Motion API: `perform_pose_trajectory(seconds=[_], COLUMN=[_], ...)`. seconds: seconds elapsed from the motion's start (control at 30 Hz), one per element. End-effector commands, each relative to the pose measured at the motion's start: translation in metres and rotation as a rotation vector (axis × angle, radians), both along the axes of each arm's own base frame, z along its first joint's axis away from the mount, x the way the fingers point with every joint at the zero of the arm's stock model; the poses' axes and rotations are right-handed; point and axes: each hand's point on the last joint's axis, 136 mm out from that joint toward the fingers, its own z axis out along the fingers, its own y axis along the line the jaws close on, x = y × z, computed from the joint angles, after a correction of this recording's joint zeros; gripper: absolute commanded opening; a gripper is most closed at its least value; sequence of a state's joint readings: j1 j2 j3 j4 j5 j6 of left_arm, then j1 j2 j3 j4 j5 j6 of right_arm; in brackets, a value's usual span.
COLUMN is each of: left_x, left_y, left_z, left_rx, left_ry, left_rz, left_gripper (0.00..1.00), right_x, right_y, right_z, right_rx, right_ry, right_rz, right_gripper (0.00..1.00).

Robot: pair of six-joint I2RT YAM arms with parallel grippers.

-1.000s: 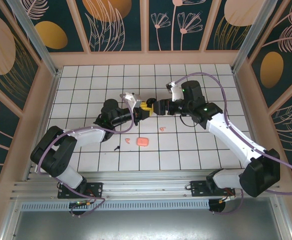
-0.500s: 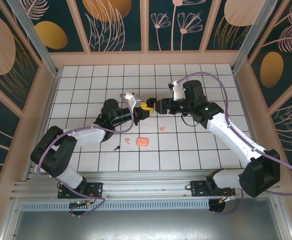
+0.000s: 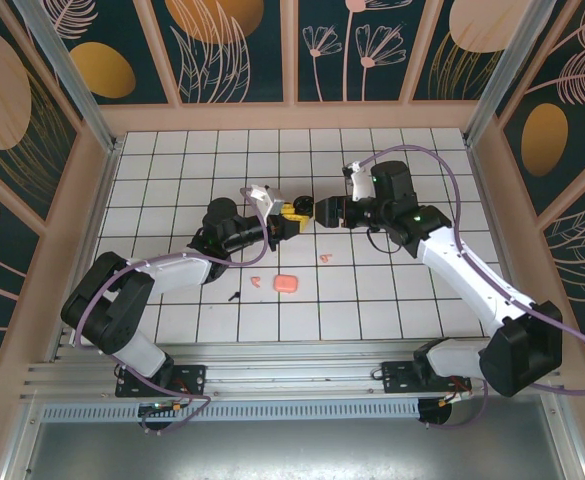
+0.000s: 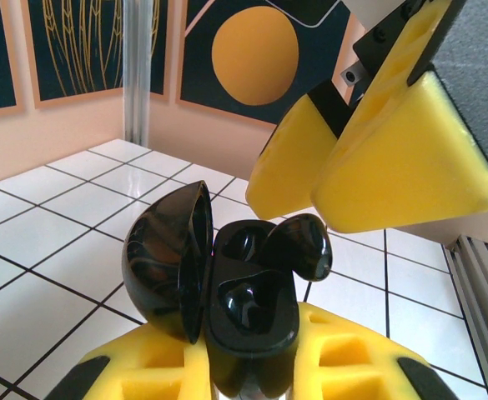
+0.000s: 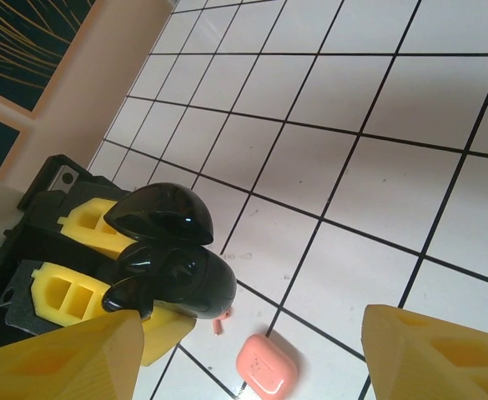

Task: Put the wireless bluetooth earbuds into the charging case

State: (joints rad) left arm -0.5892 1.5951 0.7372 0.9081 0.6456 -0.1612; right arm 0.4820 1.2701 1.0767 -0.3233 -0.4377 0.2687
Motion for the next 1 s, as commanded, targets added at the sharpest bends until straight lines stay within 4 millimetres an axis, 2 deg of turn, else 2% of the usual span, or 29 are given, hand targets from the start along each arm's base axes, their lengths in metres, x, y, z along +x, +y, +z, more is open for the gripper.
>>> perform_pose_trajectory(seconds=[0.0,0.3,0.5,0.77,0.97], left_x=[0.004,0.008,0.011,0.012,0.012], left_y=[-0.001,-0.001,-0.002,-0.002,-0.002], left_z=[0.018,0.015,0.013,0.014,0.013], left_rx=[-0.031,-0.021,-0.003,0.015,0.015], left_ry=[-0.042,-0.033,-0.037,-0.041,-0.038], left_rz=[0.003,0.019,0.025,0.030,0.029], left_gripper=[0.08,0.08,0.08,0.08,0.08], right_x=[-0.002,-0.011,-0.010,-0.007,-0.005], right_y=[-0.005,0.007,0.015,0.025,0.028], right_z=[0.020,0.039,0.038,0.030,0.020], right_rx=[0.005,-0.034,-0.090,-0.119,-0.129], right_ry=[-0.044,-0.071,-0.053,-0.045,-0.030], right_rz=[-0.025,-0.028,-0.059,-0.066,-0.055], right_gripper=[0.70,0.62,0.61,0.73,0.76])
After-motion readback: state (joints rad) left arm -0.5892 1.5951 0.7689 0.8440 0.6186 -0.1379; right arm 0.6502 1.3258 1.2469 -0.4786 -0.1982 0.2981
